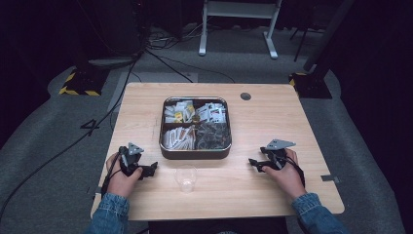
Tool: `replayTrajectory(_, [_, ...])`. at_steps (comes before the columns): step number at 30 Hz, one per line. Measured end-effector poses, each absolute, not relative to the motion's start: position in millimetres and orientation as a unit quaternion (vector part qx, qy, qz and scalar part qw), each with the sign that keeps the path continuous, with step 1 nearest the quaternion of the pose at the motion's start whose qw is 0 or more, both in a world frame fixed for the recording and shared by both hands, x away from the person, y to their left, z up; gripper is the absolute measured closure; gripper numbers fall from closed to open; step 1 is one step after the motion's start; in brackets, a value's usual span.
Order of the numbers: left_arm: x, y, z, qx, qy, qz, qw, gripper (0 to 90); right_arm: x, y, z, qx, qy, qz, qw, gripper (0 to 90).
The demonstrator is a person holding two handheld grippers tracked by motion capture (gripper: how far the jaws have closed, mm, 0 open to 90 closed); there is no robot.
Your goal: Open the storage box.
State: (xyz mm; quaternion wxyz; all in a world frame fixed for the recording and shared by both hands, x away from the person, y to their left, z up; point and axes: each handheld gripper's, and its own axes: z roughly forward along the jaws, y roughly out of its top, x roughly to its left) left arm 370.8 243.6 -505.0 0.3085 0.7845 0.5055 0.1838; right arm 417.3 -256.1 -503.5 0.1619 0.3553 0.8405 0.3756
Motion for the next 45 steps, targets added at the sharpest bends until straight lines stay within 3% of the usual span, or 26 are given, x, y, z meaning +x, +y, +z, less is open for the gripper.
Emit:
replayTrajectory(13, [372, 241, -505, 0.788, 0.503, 0.181, 0.306, 0.2, 416, -256, -503, 0.367, 0.834, 0.378, 0.163, 28.0])
replayTrajectory(20, [373, 241, -505, 0.791, 0.498, 0.178, 0.307, 0.2, 415, -260, -497, 0.373, 0.831, 0.384, 0.148, 36.5])
replayTrajectory(31, [374, 241, -505, 0.791, 0.497, 0.179, 0.307, 0.2, 414, -250, -469, 0.350, 0.836, 0.407, 0.116, 42.7])
replayTrajectory(45, [374, 245, -506, 0.805, 0.474, 0.168, 0.314, 0.5, 438, -219, -429, 0.306, 0.849, 0.418, 0.108, 41.1])
